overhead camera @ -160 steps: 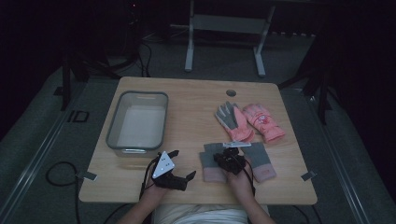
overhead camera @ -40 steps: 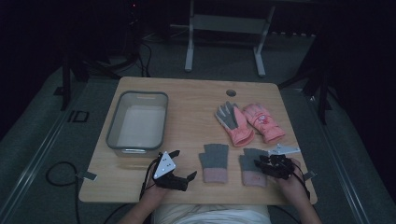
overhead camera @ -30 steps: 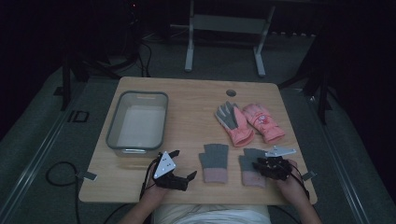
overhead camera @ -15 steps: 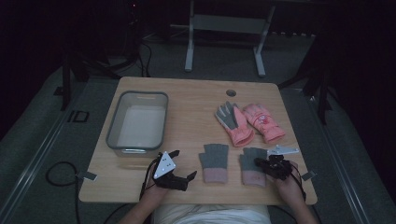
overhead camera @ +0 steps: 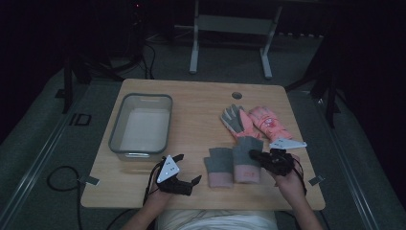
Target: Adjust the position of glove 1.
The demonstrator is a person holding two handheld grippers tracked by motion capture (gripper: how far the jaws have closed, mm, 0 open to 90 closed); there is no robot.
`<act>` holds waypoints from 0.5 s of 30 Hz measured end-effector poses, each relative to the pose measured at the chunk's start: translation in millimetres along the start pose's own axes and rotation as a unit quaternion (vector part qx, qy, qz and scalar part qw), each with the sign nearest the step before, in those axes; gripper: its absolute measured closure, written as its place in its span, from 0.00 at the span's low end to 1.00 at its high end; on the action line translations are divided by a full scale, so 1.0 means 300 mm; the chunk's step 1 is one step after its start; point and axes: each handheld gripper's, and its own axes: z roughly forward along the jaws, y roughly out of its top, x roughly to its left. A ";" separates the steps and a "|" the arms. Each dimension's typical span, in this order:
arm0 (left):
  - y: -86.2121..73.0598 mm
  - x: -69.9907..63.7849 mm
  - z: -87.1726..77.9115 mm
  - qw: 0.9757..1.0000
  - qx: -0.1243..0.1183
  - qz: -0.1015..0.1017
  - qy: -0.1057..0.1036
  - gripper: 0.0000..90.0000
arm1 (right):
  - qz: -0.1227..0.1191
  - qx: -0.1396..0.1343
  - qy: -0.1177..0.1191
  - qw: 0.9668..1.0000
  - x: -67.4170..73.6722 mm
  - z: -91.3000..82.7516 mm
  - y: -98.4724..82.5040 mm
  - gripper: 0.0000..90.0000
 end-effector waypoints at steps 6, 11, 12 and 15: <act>0.000 -0.001 -0.001 1.000 -0.001 0.001 -0.001 0.00 | -0.020 0.008 0.025 0.999 0.099 0.087 0.033 0.96; 0.000 0.000 -0.001 1.000 0.000 0.001 -0.003 0.00 | -0.017 0.025 0.048 0.998 0.139 0.161 0.027 0.96; 0.000 0.000 -0.001 1.000 0.000 0.001 -0.003 0.00 | -0.015 0.027 0.050 0.998 0.142 0.172 0.024 0.96; 0.000 -0.001 0.000 1.000 0.000 0.001 -0.003 0.00 | -0.016 0.035 0.050 0.998 0.148 0.198 0.016 0.96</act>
